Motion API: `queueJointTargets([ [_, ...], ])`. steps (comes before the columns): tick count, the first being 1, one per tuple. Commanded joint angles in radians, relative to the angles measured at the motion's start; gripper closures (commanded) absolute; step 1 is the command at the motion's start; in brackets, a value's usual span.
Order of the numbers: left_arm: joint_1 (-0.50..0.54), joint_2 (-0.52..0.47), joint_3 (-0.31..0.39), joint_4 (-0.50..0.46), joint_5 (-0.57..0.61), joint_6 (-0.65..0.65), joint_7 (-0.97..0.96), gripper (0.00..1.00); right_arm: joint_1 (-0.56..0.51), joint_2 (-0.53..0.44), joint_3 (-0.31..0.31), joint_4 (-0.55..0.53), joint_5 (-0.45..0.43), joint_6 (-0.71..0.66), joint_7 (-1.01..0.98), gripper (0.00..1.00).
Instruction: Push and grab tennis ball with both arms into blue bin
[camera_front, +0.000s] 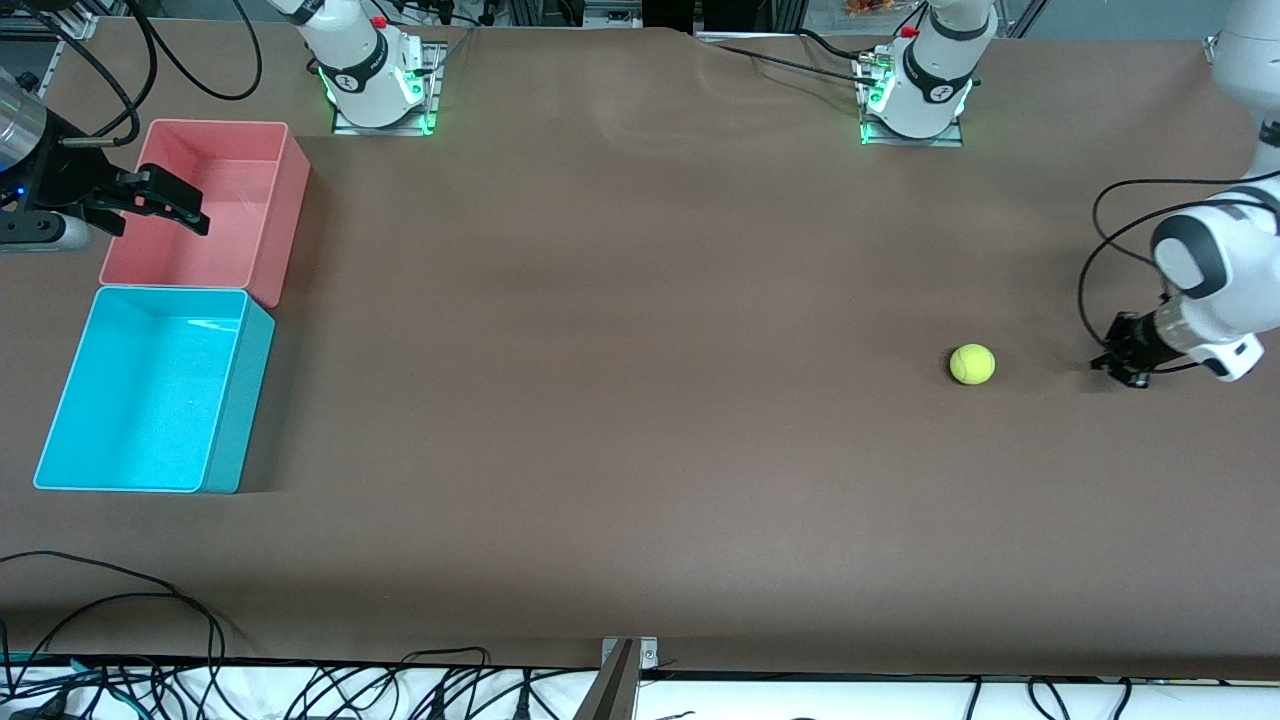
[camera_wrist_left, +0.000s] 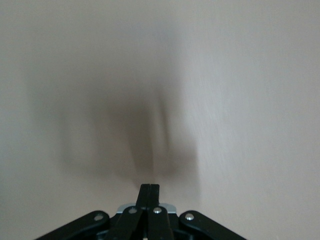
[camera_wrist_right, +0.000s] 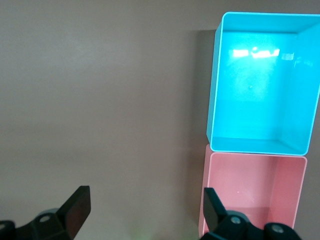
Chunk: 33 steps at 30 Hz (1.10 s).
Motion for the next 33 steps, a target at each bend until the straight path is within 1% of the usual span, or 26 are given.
queueJointTargets([
  [1,-0.108,-0.012,-0.014,-0.046,0.008,0.000,-0.182,1.00,-0.002,-0.012,0.000,-0.006,0.016,-0.009,-0.003,0.00],
  [3,-0.138,-0.041,-0.017,-0.093,0.008,0.004,-0.233,1.00,-0.002,-0.012,-0.002,-0.008,0.016,-0.009,-0.003,0.00],
  [5,-0.160,-0.075,-0.043,-0.144,0.002,0.023,-0.291,1.00,-0.004,-0.014,-0.002,-0.008,0.016,-0.009,-0.003,0.00],
  [7,-0.168,-0.098,-0.100,-0.181,0.001,0.027,-0.388,1.00,-0.004,-0.014,-0.002,-0.008,0.016,-0.009,-0.003,0.00],
  [10,-0.169,-0.118,-0.190,-0.210,0.010,0.023,-0.549,1.00,-0.002,-0.012,-0.002,-0.008,0.016,-0.009,-0.003,0.00],
  [13,-0.171,-0.142,-0.236,-0.216,0.025,-0.006,-0.634,1.00,-0.002,-0.012,-0.002,-0.008,0.016,-0.009,-0.003,0.00],
  [16,-0.171,-0.156,-0.240,-0.203,0.027,-0.055,-0.634,1.00,-0.002,-0.014,-0.002,-0.008,0.016,-0.009,-0.003,0.00],
  [24,-0.160,-0.174,-0.233,-0.167,0.042,-0.106,-0.546,1.00,-0.002,-0.014,-0.002,-0.006,0.016,-0.009,0.002,0.00],
  [27,-0.158,-0.176,-0.233,-0.120,0.077,-0.147,-0.513,1.00,-0.004,-0.009,-0.002,-0.006,0.016,-0.009,-0.001,0.00],
  [30,-0.158,-0.176,-0.230,-0.046,0.119,-0.221,-0.482,1.00,-0.001,-0.006,0.000,-0.008,0.016,-0.012,-0.004,0.00],
  [33,-0.157,-0.174,-0.227,0.027,0.143,-0.295,-0.431,1.00,-0.001,0.011,0.001,-0.009,0.019,-0.053,-0.006,0.00],
])
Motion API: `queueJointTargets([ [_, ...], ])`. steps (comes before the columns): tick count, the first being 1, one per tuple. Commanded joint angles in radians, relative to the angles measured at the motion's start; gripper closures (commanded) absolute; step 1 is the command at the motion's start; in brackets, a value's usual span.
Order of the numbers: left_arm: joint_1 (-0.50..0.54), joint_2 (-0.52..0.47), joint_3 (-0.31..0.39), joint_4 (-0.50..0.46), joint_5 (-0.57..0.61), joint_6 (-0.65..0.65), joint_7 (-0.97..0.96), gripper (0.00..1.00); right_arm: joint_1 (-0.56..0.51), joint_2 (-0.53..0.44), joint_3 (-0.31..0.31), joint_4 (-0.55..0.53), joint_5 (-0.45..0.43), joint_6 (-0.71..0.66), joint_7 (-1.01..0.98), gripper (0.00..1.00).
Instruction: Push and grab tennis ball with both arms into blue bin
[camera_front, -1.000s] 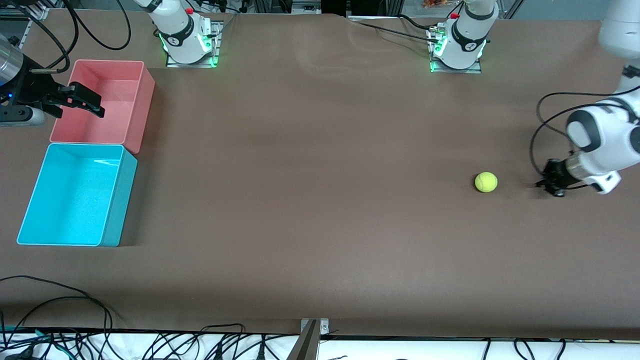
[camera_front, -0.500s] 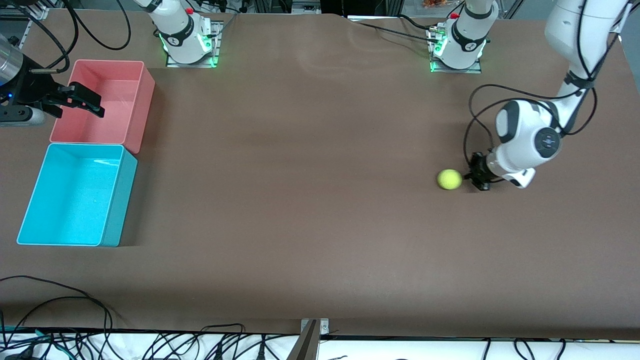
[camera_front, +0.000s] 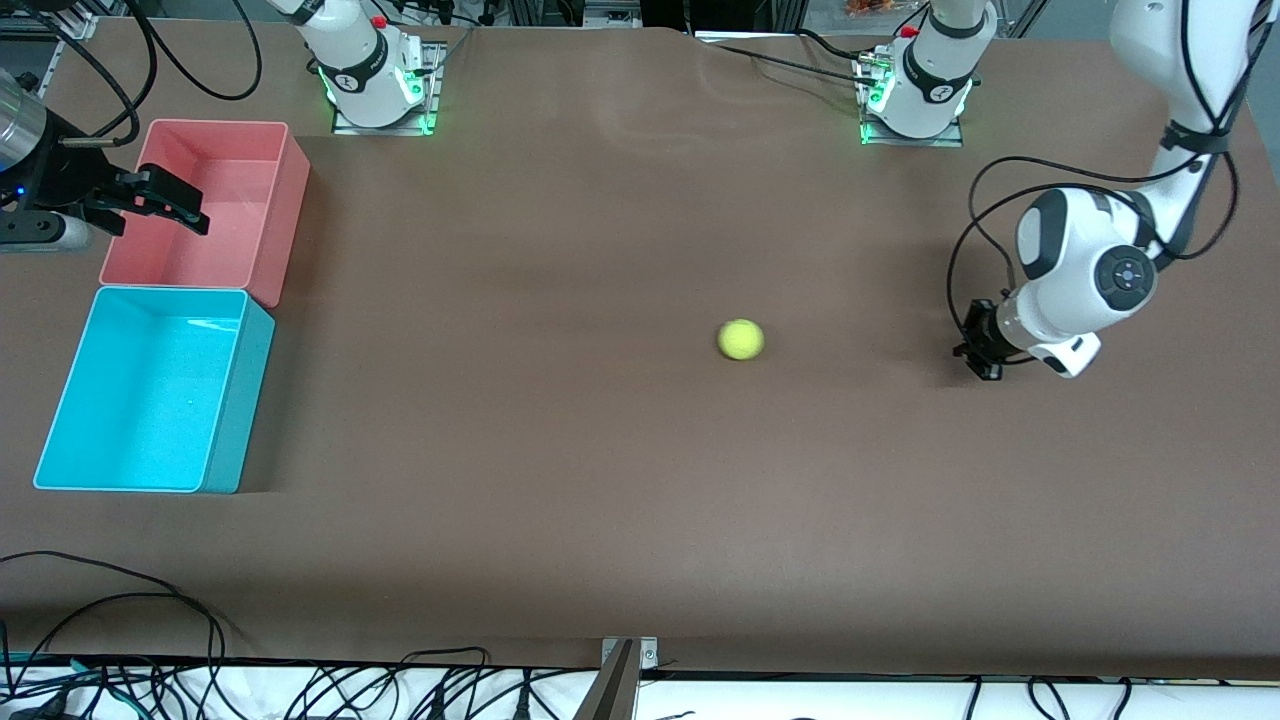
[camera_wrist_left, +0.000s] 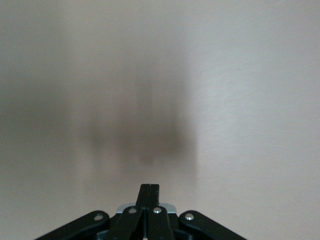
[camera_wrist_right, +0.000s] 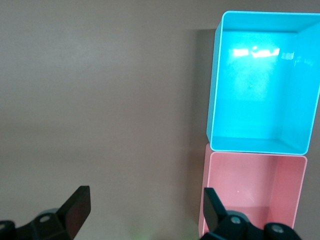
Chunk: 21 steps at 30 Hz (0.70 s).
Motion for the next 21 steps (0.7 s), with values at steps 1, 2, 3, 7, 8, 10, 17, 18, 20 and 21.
queueJointTargets([
  [1,0.003,-0.012,0.005,0.140,0.050,-0.152,0.093,1.00,-0.001,0.011,0.001,-0.008,0.023,-0.052,-0.004,0.00],
  [2,0.009,-0.012,0.005,0.165,0.050,-0.175,0.103,1.00,-0.001,0.014,0.001,-0.009,0.032,-0.052,-0.004,0.00],
  [3,0.015,-0.012,0.005,0.192,0.050,-0.196,0.113,1.00,-0.001,0.014,0.001,-0.013,0.045,-0.052,-0.004,0.00],
  [7,0.026,0.000,0.005,0.295,0.052,-0.284,0.134,0.00,0.008,0.025,0.021,-0.026,0.088,-0.052,0.003,0.00],
  [8,0.027,0.000,0.005,0.314,0.053,-0.301,0.139,0.00,0.012,0.028,0.027,-0.039,0.089,-0.047,0.003,0.00],
  [10,0.029,0.000,0.005,0.350,0.053,-0.327,0.165,0.00,0.018,0.036,0.043,-0.060,0.089,-0.029,0.005,0.00],
  [17,0.034,-0.009,0.005,0.444,0.056,-0.394,0.329,0.00,0.077,0.063,0.087,-0.187,0.092,0.137,0.008,0.00],
  [18,0.034,-0.009,0.005,0.462,0.056,-0.410,0.355,0.00,0.085,0.066,0.087,-0.203,0.092,0.158,0.008,0.00],
  [20,0.034,-0.011,0.005,0.498,0.056,-0.439,0.416,0.00,0.105,0.080,0.087,-0.230,0.092,0.192,0.010,0.00],
  [21,0.035,-0.011,0.005,0.512,0.058,-0.450,0.441,0.00,0.113,0.086,0.087,-0.241,0.092,0.201,0.013,0.00],
])
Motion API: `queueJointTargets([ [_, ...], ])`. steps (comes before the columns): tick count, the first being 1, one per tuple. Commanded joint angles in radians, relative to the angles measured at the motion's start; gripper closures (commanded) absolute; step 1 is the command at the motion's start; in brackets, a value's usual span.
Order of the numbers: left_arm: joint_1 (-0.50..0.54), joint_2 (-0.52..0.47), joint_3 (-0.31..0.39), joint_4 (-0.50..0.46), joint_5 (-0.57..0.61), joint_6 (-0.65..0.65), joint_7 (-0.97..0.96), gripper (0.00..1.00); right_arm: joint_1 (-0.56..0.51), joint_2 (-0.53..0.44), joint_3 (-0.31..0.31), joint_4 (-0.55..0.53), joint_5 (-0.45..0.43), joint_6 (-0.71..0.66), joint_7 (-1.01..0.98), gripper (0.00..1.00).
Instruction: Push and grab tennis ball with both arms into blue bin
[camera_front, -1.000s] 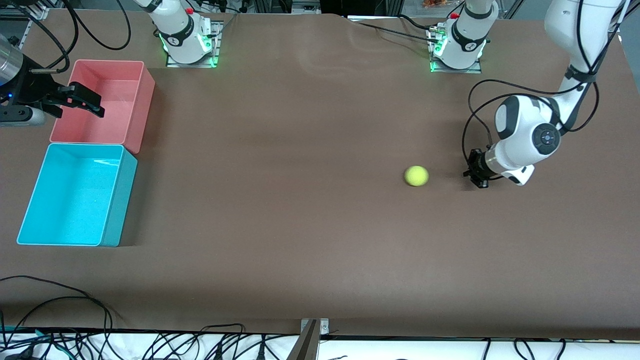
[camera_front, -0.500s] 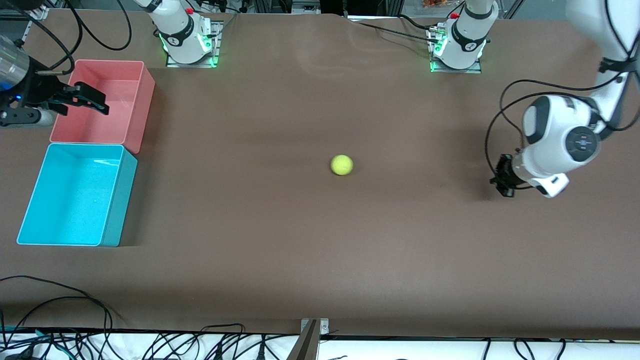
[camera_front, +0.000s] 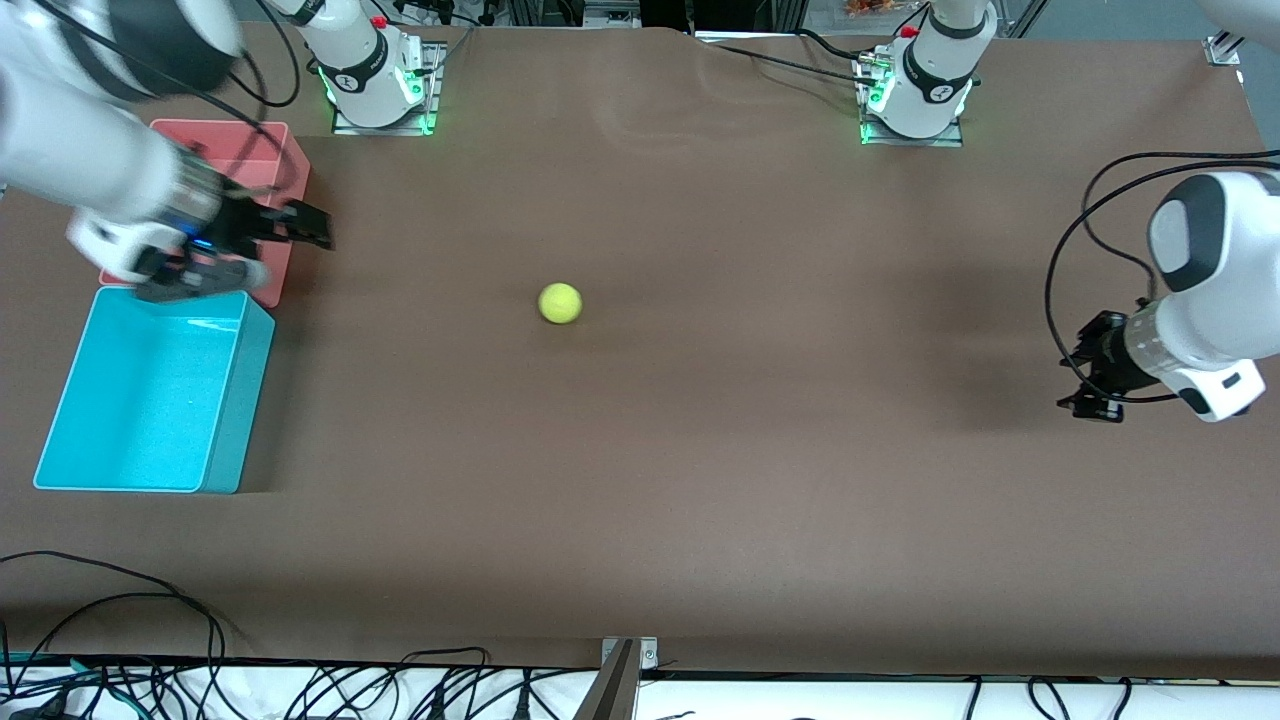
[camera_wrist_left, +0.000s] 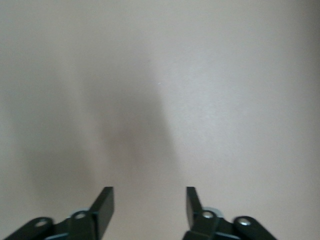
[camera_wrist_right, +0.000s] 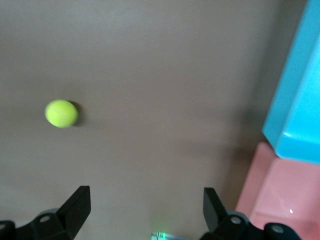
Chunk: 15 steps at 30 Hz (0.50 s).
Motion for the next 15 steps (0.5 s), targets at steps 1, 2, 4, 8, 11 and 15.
queueJointTargets([
  [1,0.000,0.001,-0.001,0.106,0.024,-0.091,0.156,0.00,0.041,0.010,-0.001,-0.092,0.012,0.086,0.010,0.00],
  [2,-0.001,-0.001,-0.001,0.122,0.024,-0.103,0.182,0.00,0.051,0.013,-0.001,-0.104,0.012,0.095,0.014,0.00],
  [4,-0.001,0.001,-0.001,0.152,0.024,-0.122,0.239,0.00,0.072,0.015,-0.001,-0.135,0.012,0.115,0.014,0.00],
  [8,-0.001,-0.001,-0.004,0.197,0.026,-0.137,0.311,0.00,0.084,0.013,-0.001,-0.192,0.012,0.135,0.014,0.00],
  [11,-0.005,-0.001,-0.009,0.232,0.026,-0.153,0.386,0.00,0.084,0.013,-0.001,-0.248,0.012,0.180,0.014,0.00],
  [15,-0.008,-0.001,-0.012,0.286,0.033,-0.212,0.481,0.00,0.086,0.013,0.002,-0.343,0.009,0.282,0.014,0.00],
])
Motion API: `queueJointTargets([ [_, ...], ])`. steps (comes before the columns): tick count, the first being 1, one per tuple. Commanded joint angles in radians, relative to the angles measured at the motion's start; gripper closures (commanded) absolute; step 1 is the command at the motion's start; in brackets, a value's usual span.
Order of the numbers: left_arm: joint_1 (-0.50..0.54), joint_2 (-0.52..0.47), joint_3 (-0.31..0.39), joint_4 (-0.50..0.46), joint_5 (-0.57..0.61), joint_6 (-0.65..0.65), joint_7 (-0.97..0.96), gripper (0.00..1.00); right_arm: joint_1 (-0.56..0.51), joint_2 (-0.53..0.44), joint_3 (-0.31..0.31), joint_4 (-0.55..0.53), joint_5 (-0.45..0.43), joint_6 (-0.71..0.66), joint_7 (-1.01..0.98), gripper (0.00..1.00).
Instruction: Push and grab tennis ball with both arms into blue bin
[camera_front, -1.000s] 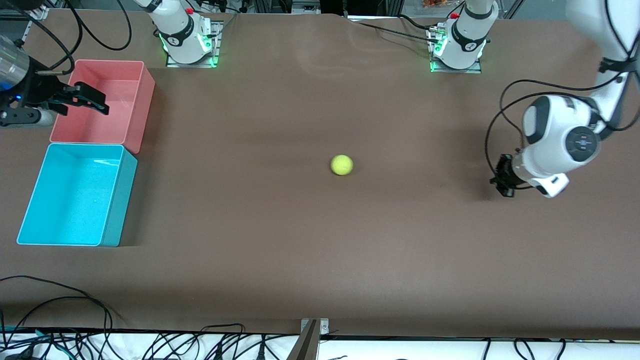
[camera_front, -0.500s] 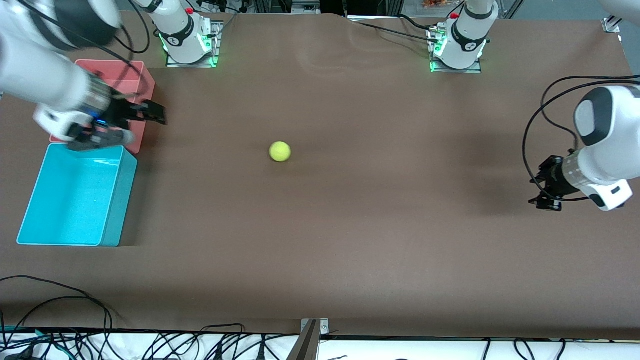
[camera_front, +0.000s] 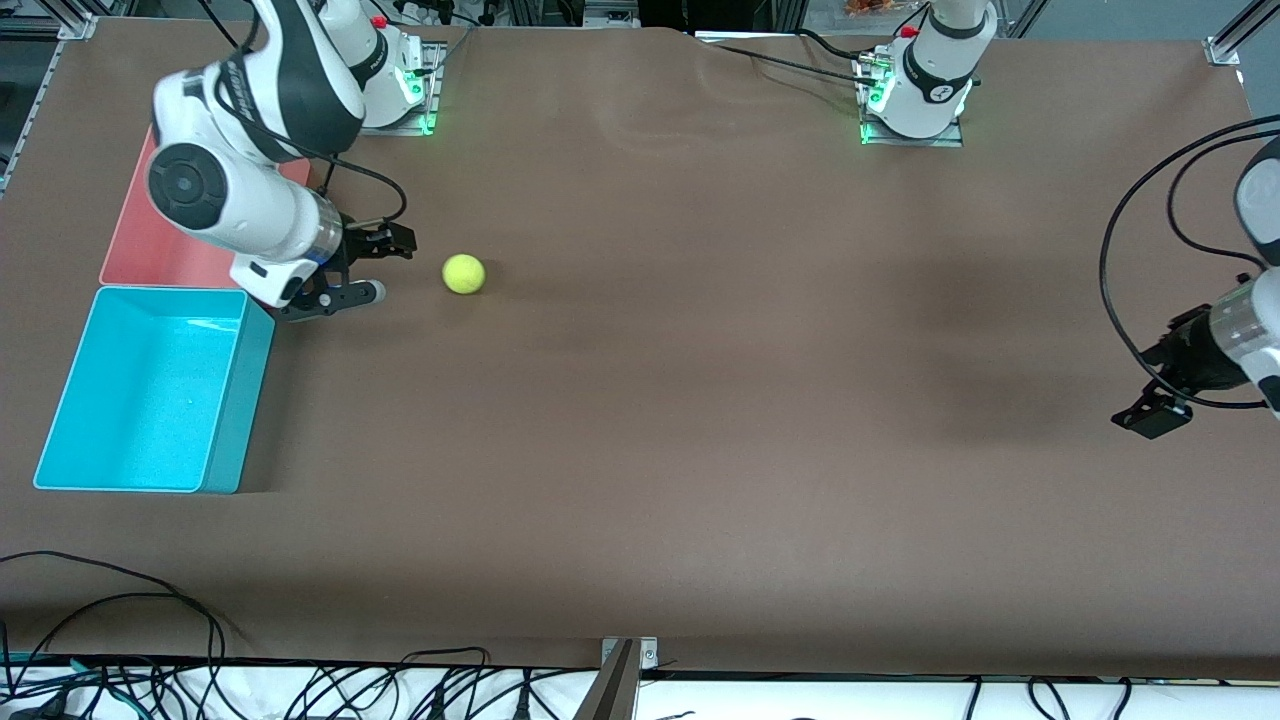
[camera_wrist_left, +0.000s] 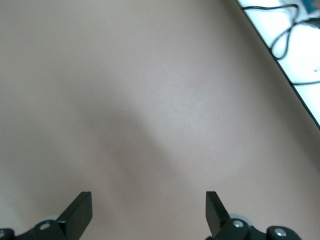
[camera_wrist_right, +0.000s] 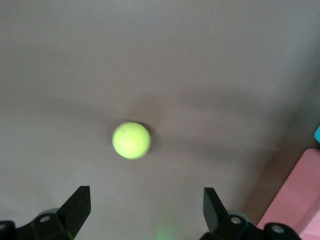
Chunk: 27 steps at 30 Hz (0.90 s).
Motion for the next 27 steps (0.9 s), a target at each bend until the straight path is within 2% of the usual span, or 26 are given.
queueJointTargets([
  [1,-0.006,0.001,-0.009,0.087,0.038,-0.087,0.155,0.00,0.004,-0.027,0.000,-0.148,0.009,0.132,0.001,0.00],
  [6,-0.006,0.001,-0.010,0.142,0.039,-0.136,0.338,0.00,0.004,-0.008,-0.002,-0.197,0.006,0.151,-0.002,0.00],
  [13,-0.006,0.001,-0.015,0.203,0.031,-0.191,0.533,0.00,-0.002,0.112,-0.006,-0.197,-0.007,0.131,-0.013,0.00],
  [17,-0.014,0.001,-0.018,0.246,0.030,-0.245,0.676,0.00,-0.008,0.155,-0.011,-0.197,-0.046,0.115,-0.013,0.00],
  [21,-0.014,0.001,-0.020,0.260,0.025,-0.283,0.804,0.00,-0.011,0.195,-0.032,-0.196,-0.106,0.078,-0.013,0.00],
  [27,-0.014,0.001,-0.033,0.260,0.022,-0.301,0.919,0.00,-0.013,0.224,-0.057,-0.197,-0.112,0.054,-0.027,0.00],
])
